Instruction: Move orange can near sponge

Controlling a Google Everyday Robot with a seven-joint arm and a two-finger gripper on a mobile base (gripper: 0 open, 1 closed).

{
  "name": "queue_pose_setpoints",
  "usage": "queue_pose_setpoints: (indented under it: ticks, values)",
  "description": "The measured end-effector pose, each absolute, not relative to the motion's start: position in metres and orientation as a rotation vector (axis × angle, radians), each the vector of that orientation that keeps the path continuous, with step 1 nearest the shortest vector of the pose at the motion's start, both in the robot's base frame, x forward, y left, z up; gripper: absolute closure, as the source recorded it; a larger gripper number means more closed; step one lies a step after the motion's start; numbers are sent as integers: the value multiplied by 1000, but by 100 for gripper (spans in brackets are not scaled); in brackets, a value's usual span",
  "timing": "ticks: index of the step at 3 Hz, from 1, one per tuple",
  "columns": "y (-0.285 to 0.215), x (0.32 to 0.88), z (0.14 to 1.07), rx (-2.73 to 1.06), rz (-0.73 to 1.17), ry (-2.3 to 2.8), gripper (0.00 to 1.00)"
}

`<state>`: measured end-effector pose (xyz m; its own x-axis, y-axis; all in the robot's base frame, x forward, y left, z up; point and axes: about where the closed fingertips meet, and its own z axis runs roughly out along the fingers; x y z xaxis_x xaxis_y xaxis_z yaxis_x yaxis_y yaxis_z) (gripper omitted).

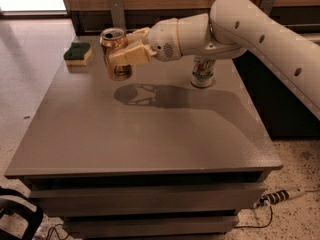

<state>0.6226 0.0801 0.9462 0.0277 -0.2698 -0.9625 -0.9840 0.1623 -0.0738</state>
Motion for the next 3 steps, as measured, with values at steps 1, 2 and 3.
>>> queue_pose_setpoints:
  ticks: [1, 2, 3]
  values:
    - [80, 649, 949, -1207, 847, 1477, 100]
    - [80, 649, 949, -1207, 847, 1477, 100]
    - [77, 661, 947, -1161, 816, 1550, 100]
